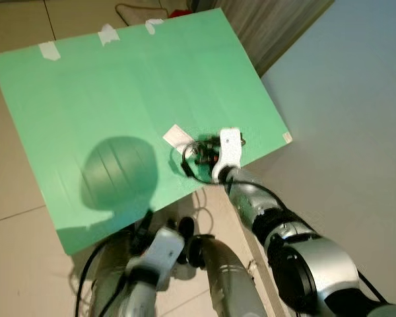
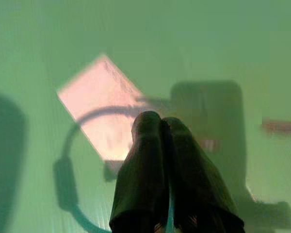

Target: Hang keys on a hook

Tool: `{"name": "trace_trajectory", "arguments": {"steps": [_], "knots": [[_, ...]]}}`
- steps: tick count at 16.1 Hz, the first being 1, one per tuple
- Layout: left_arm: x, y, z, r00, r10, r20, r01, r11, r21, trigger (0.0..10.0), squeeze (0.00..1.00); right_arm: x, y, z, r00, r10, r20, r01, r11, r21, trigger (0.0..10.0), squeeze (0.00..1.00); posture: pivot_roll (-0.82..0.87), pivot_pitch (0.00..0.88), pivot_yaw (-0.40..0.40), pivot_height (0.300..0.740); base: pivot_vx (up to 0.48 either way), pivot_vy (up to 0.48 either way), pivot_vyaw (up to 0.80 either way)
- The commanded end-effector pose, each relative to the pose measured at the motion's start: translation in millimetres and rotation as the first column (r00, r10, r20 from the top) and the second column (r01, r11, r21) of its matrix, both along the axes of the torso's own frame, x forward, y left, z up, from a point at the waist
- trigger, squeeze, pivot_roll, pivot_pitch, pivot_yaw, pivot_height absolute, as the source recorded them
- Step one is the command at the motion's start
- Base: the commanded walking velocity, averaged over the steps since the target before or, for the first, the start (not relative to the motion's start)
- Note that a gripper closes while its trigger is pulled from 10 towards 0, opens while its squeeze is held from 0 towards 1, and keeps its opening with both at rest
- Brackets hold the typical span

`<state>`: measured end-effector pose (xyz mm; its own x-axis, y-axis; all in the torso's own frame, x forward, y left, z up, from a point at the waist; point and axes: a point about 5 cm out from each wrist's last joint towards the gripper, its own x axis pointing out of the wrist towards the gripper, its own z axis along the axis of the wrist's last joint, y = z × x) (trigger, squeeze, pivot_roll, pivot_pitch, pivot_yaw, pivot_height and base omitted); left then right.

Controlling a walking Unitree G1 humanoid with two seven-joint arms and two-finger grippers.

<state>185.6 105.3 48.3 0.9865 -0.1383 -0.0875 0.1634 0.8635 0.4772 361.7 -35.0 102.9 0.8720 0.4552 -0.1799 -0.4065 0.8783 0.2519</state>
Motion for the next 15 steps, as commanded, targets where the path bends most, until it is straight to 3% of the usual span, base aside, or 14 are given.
{"name": "trace_trajectory", "arguments": {"steps": [1, 2, 5, 6, 9, 11, 13, 15], "knots": [[-8.5, -12.1, -13.4, 0.996, -0.055, -0.067, 0.054, 0.998, -0.023, 10.0, 0.0, -10.0, 44.1, 12.3, 0.997, 0.076, 0.012, -0.076, 0.992, 0.105, 0.0, 0.0, 0.25, 0.396, -0.299, 0.74, 0.0, 0.0, 0.0], [6.0, -10.1, -10.7, 0.996, -0.082, -0.042, 0.081, 0.997, -0.011, 10.0, 0.0, -3.7, 40.3, 23.0, 0.997, 0.059, 0.053, -0.065, 0.991, 0.114, 0.0, 0.0, 0.24, 0.353, -0.285, 0.74, 0.0, 0.0, 0.0], [24.3, -6.7, -10.0, 0.995, -0.095, -0.022, 0.095, 0.995, -0.004, 10.0, 0.0, 2.3, 31.4, 28.4, 0.995, 0.043, 0.088, -0.049, 0.997, 0.066, 0.0, 0.0, 0.2, 0.279, -0.267, 0.74, 0.0, 0.0, 0.0], [29.3, -7.6, -11.8, 0.994, -0.106, -0.026, 0.106, 0.994, -0.012, 10.0, 0.0, 3.0, 26.3, 25.1, 0.996, 0.038, 0.076, -0.042, 0.998, 0.048, 10.0, 1.0, 0.16, 0.262, -0.252, 0.74, 0.0, 0.0, 0.0], [28.7, -18.3, -19.3, 0.985, -0.162, -0.061, 0.159, 0.986, -0.048, 10.0, 0.0, 1.8, 21.6, 21.8, 0.996, 0.029, 0.09, -0.033, 0.998, 0.044, 10.0, 1.0, 0.07, 0.255, -0.208, 0.74, 0.0, 0.0, 0.0], [30.0, -31.4, -24.7, 0.962, -0.259, -0.085, 0.255, 0.966, -0.05, 10.0, 0.0, 0.6, 15.0, 16.0, 0.997, -0.004, 0.083, 0.0, 0.999, 0.047, 10.0, 1.0, 0.04, 0.244, -0.178, 0.74, 0.0, 0.0, 0.0], [37.4, -25.3, -20.0, 0.964, -0.258, -0.063, 0.256, 0.966, -0.038, 10.0, 0.0, -4.4, 15.7, 7.1, 0.998, -0.012, 0.066, 0.01, 0.999, 0.037, 10.0, 1.0, 0.06, 0.246, -0.151, 0.74, 0.0, 0.0, 0.0], [35.9, -15.6, -18.4, 0.969, -0.239, -0.061, 0.237, 0.971, -0.035, 10.0, 0.0, -12.9, 18.8, -7.0, 0.999, 0.007, 0.033, -0.007, 1.0, -0.003, 10.0, 1.0, 0.07, 0.287, -0.16, 0.74, 0.0, 0.0, 0.0]]}}
